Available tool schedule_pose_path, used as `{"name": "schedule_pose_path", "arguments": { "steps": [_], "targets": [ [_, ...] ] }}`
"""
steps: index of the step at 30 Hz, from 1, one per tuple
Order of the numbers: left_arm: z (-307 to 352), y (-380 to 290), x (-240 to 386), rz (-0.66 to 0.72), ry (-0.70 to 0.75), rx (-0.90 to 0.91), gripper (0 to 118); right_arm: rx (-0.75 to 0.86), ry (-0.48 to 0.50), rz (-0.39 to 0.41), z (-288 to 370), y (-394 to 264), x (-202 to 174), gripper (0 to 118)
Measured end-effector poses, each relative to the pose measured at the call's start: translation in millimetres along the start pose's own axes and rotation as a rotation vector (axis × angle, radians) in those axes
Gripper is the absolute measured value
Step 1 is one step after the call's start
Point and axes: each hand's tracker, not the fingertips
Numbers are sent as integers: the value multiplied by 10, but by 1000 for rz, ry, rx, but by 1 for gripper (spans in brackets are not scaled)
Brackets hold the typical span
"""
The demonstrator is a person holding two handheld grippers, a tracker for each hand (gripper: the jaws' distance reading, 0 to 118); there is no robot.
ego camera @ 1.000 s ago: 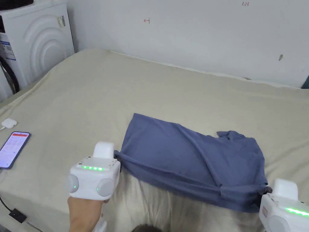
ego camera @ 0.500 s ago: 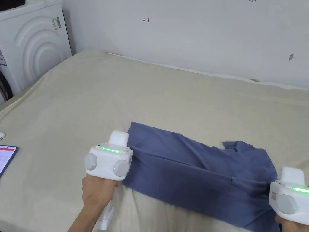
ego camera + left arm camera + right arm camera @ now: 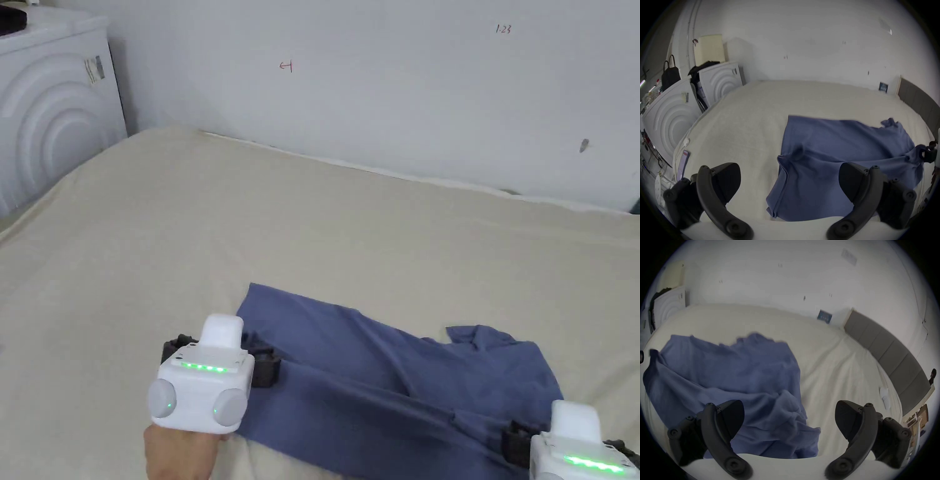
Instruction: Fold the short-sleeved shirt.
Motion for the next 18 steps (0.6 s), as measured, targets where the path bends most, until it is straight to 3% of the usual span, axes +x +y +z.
{"name": "schedule_pose_path", "arguments": {
  "steps": [6,10,11,12,13,14,15,16,18],
  "targets": [
    [780,183,196,-94,-47,206,118,200,119,-43,937,150,-229,114],
    [1457,140,326,-95,-123,364,117,238,149,-51,1472,167,-405,113],
    [1570,92,350,-88,-151,363,116,249,171,-54,1602,144,-435,105],
    [1679,88,362,-91,-172,354,113,251,173,-62,1710,128,-464,89],
    [1783,78,378,-101,-158,338,105,253,176,-71,1811,119,-486,65],
    [1882,42,404,-105,-146,340,68,254,187,-81,1919,96,-498,32],
    [1953,-1,412,-114,-142,355,21,247,189,-92,1993,79,-507,15],
    [2049,-36,413,-114,-143,363,2,241,189,-106,2075,44,-511,12],
    [2173,-72,387,-80,-118,339,2,215,182,-126,2188,-12,-505,11]
  ]
}}
